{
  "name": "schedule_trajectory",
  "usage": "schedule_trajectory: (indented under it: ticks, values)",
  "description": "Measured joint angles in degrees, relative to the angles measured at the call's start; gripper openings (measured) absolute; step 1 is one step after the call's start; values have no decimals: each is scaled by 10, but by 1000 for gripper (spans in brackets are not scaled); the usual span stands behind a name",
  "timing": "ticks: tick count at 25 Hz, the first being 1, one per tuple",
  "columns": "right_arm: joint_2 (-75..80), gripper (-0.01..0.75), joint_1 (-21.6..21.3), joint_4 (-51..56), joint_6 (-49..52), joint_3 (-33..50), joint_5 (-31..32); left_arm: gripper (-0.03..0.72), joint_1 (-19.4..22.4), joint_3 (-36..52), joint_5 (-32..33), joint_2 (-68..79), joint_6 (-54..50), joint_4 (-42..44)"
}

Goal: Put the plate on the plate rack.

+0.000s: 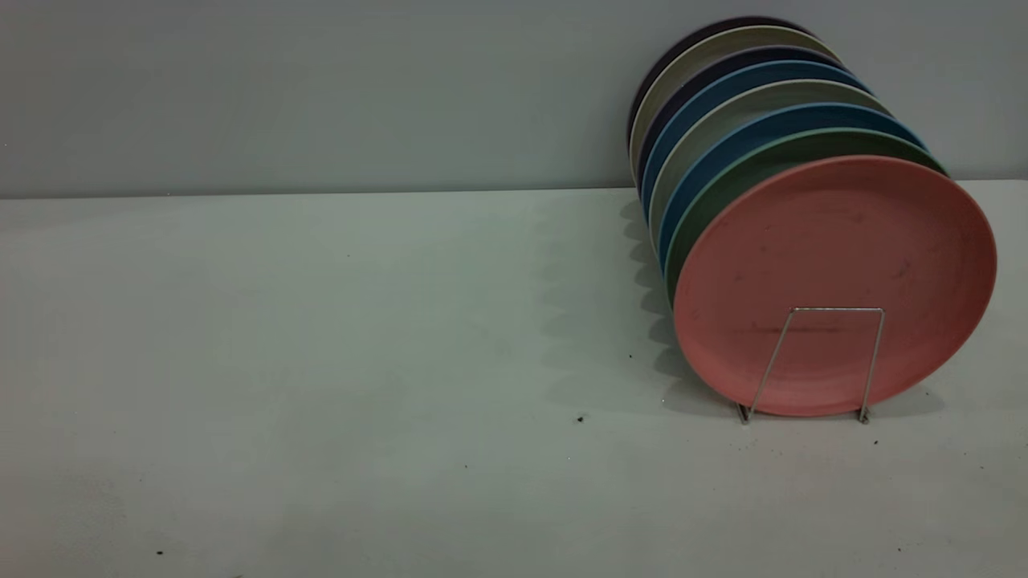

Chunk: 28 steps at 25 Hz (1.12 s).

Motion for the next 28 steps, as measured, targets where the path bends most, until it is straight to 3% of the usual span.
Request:
schedule_trajectory:
  ticks: [8, 18, 28]
  values:
    - [0, 460, 0, -39, -5, 0, 1, 435, 0, 0, 0, 0, 0, 0]
    - [0, 460, 0, -116, 97, 0, -2, 435, 0, 0, 0, 0, 0, 0]
    - [0, 460, 0, -120, 105, 0, -2, 435, 0, 0, 0, 0, 0, 0]
